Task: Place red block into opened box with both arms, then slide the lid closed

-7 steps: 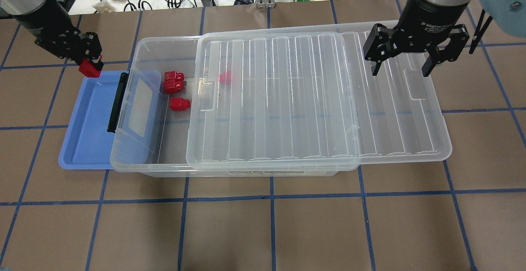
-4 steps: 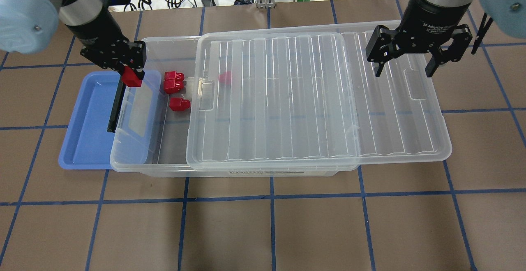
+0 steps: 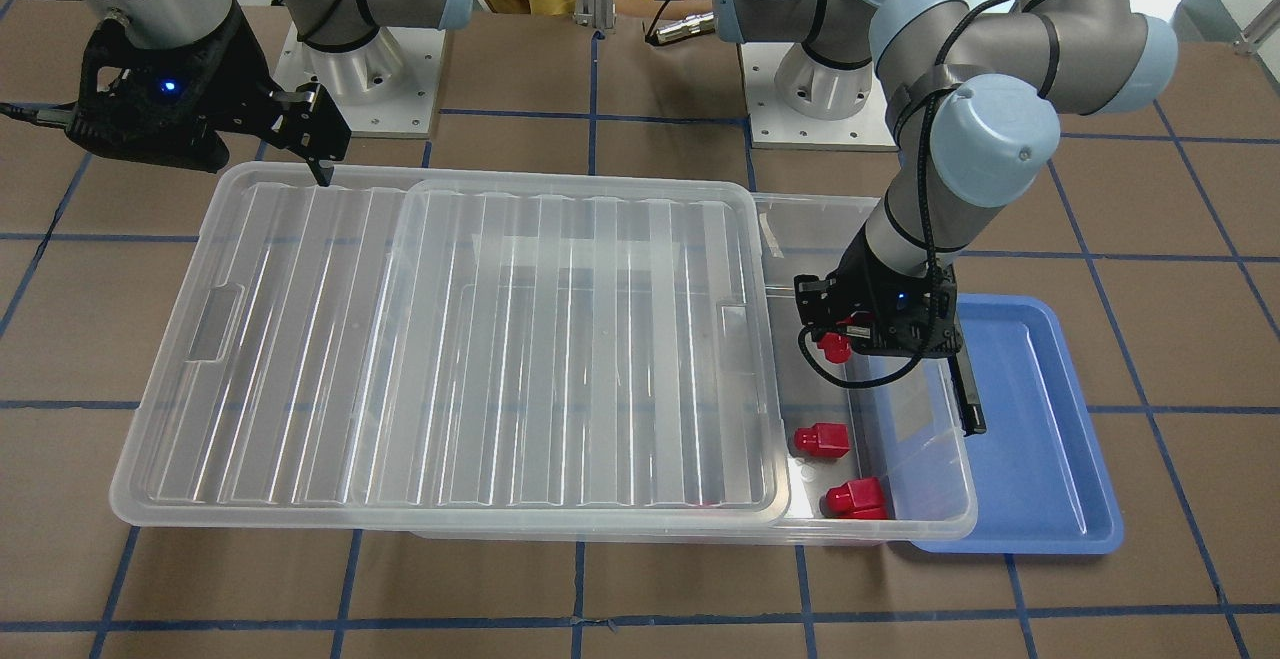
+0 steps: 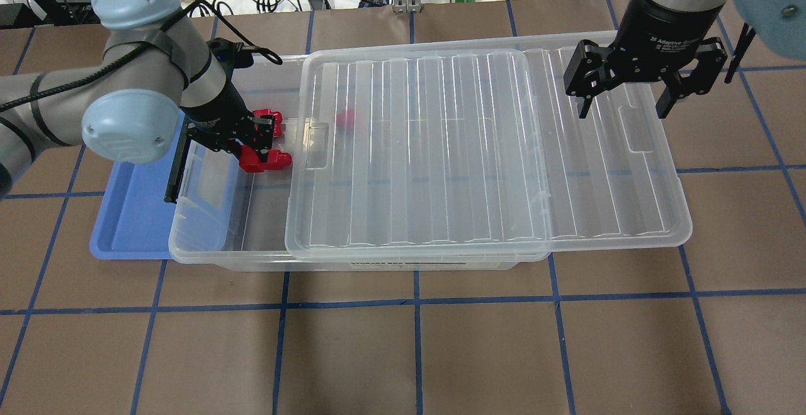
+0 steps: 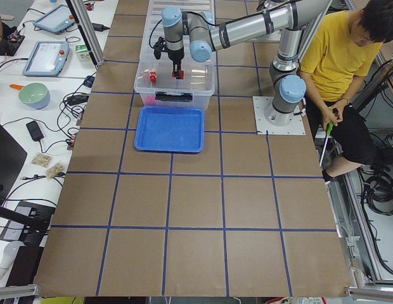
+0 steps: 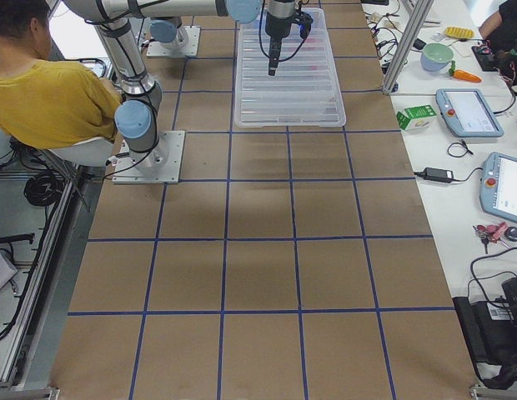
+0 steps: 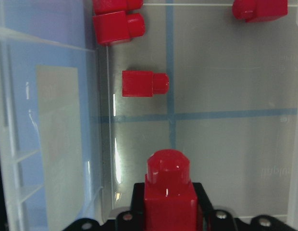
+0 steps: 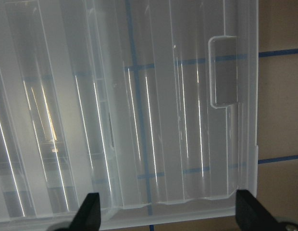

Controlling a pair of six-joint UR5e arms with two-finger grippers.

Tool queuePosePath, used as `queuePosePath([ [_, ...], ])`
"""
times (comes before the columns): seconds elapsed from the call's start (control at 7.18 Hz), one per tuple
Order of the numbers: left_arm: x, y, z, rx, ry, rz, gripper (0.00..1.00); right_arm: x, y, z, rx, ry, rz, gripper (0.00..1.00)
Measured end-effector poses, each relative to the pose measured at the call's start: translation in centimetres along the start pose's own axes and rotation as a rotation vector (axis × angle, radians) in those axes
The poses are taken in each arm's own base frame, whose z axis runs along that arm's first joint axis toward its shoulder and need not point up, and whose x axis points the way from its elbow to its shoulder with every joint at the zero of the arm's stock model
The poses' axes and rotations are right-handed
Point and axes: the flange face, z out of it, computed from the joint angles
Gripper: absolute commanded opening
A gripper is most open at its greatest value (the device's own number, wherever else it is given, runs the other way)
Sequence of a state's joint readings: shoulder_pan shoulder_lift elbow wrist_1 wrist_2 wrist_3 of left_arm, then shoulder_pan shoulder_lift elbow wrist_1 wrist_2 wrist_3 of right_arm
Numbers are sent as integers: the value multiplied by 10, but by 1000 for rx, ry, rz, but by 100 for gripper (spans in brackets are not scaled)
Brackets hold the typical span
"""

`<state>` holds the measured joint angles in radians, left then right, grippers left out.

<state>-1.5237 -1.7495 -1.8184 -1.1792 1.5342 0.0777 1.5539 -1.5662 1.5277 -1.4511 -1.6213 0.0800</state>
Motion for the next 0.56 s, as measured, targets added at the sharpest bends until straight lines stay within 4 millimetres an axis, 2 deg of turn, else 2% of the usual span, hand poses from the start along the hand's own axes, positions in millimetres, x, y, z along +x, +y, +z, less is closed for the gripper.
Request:
queuePosePath([
  [0.56, -2, 10, 41, -28, 3, 12, 0, 0, 0, 0, 0, -1, 0, 100],
])
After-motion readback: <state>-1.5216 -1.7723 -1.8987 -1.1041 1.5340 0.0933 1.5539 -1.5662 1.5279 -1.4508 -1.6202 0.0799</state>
